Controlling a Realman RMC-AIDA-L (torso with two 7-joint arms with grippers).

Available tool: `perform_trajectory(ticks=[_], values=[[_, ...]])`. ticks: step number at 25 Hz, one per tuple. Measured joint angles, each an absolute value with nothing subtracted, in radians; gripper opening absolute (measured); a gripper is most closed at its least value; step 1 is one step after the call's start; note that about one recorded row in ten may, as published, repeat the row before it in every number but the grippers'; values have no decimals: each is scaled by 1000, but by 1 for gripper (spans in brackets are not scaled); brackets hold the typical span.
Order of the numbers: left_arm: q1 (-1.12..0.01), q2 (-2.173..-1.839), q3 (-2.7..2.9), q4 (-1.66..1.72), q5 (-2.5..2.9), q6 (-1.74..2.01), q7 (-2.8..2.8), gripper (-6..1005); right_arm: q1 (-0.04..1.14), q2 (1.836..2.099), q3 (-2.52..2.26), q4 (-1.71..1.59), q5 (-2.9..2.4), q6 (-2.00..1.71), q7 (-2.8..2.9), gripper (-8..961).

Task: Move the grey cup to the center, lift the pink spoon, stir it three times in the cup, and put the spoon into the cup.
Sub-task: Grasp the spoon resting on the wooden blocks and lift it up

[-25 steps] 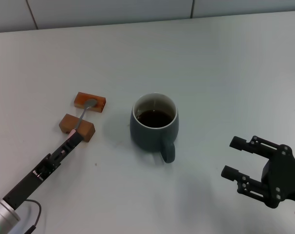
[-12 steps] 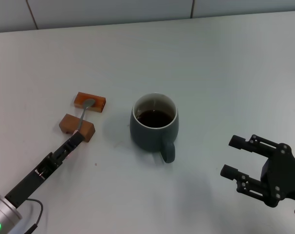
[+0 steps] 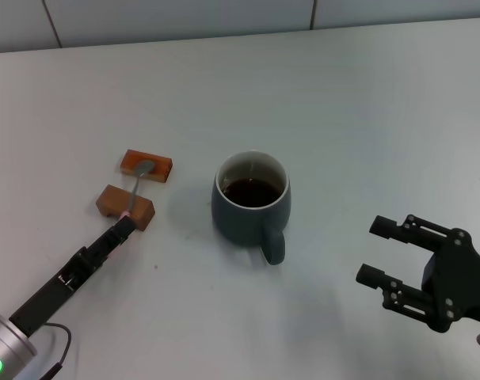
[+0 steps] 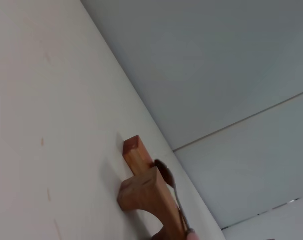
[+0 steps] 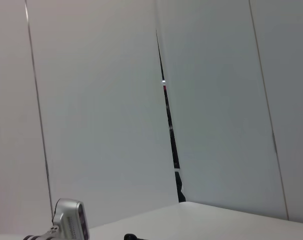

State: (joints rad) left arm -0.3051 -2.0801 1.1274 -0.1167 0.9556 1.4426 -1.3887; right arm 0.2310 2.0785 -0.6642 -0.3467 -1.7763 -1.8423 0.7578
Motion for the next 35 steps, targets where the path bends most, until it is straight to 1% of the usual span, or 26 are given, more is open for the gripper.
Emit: perform_trajectory(ticks=[7, 10, 29, 32, 35], values=[[-306, -2080, 1125, -116, 969, 1442, -1402, 493, 238, 2079, -664, -347, -1776, -1843, 768, 666], [-308, -2080, 1125, -116, 974, 1442, -1405, 434, 238, 2079, -664, -347, -1776, -1843, 769, 666], [-331, -2080, 1128, -111, 1017, 1418, -1434, 443, 238, 2078, -666, -347, -1776, -1849, 770, 667], [-333, -2079, 1126, -95, 1033, 1398, -1438, 333, 238, 2079, -666, -347, -1776, -1856, 770, 667], [-332, -2079, 1127, -93, 1033, 1393, -1435, 263, 238, 2078, -666, -347, -1776, -1857, 771, 667]])
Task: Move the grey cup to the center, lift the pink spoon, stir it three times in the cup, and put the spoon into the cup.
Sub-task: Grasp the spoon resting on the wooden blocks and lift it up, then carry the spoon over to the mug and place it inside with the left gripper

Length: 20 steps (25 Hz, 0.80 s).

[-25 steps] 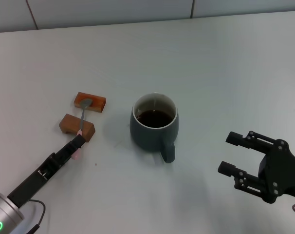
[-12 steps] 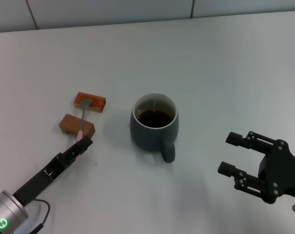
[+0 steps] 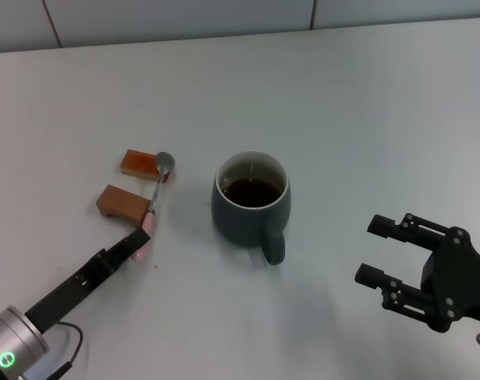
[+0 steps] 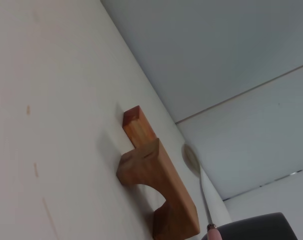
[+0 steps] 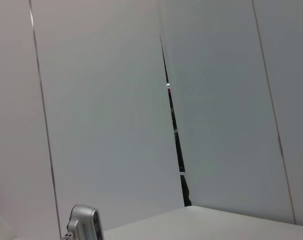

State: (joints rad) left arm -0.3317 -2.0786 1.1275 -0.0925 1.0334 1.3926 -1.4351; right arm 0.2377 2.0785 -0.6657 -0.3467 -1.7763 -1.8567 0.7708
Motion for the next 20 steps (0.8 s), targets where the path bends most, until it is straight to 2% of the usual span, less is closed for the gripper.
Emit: perform_trajectory(ticks=[5, 13, 17, 19, 20], values=[[-332, -2078, 1129, -80, 1040, 1390, -1429, 147, 238, 2078, -666, -347, -1776, -1857, 772, 666], [-324, -2070, 1130, 2, 1047, 1421, -1441, 120, 238, 2078, -666, -347, -1776, -1858, 772, 666], [-317, -2053, 1143, 165, 1109, 1430, -1497, 121, 238, 2078, -661, -347, -1776, -1856, 772, 666], [-293, -2024, 1139, 398, 1202, 1420, -1571, 121, 238, 2078, -658, -347, -1776, -1855, 772, 666], [-290, -2021, 1138, 432, 1216, 1419, -1580, 121, 238, 2078, -656, -347, -1775, -1854, 772, 666]])
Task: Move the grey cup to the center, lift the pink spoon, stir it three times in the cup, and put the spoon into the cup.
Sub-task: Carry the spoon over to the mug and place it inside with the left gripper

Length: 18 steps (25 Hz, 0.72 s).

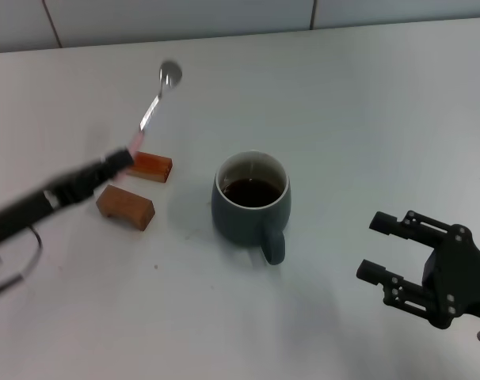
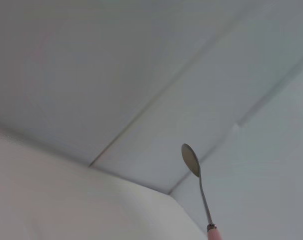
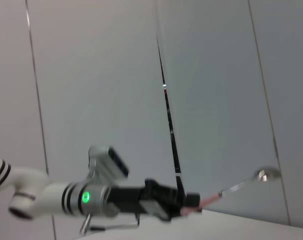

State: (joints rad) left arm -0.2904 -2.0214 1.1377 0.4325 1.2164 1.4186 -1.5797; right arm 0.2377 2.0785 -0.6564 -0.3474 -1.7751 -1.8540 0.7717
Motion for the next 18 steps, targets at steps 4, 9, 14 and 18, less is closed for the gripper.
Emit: perform_trajectory(ticks=[4, 9, 14, 18], values=[[-269, -2008, 1093, 786, 1396, 1400, -1691, 122, 238, 2078, -652, -356, -1769, -1848, 772, 666], [-267, -2024, 1026, 1201, 1627, 1403, -1828, 122, 236, 2079, -639, -359, -1767, -1840, 771, 666], [-285, -2027, 1024, 1419, 1748, 1429, -1914, 123, 235, 2079, -636, -359, -1767, -1833, 771, 666], [-331, -2031, 1023, 1600, 1878, 1495, -1974, 124, 232, 2079, -626, -359, -1767, -1825, 771, 667]])
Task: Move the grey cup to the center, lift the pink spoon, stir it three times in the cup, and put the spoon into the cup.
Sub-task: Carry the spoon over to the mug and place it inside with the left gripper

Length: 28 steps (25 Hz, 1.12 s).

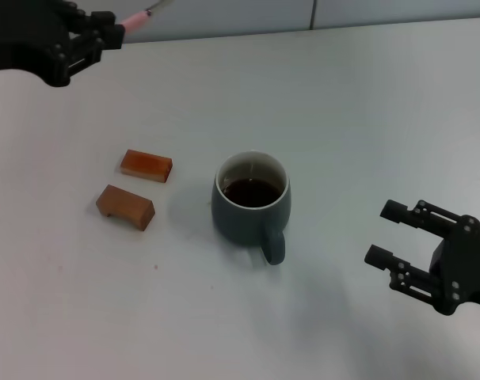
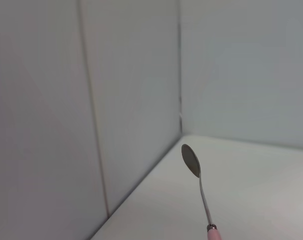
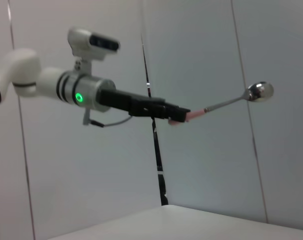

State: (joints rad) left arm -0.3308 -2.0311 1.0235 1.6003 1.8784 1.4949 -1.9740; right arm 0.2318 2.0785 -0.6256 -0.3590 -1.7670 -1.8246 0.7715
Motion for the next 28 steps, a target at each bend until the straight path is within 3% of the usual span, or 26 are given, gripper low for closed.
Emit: perform_trajectory(ticks=[8, 15, 28], values=[[-465, -2061, 1042, 1792, 2085, 1675, -1993, 125, 200, 2080, -576, -351, -1767, -1794, 767, 667], [-568, -2065, 1113, 1838, 2250, 1748, -1967, 125, 194, 2082, -549, -350, -1767, -1792, 767, 667], [-600, -2071, 1347, 1879, 2488, 1755, -1932, 127, 208, 2082, -552, -348, -1773, -1778, 770, 666]])
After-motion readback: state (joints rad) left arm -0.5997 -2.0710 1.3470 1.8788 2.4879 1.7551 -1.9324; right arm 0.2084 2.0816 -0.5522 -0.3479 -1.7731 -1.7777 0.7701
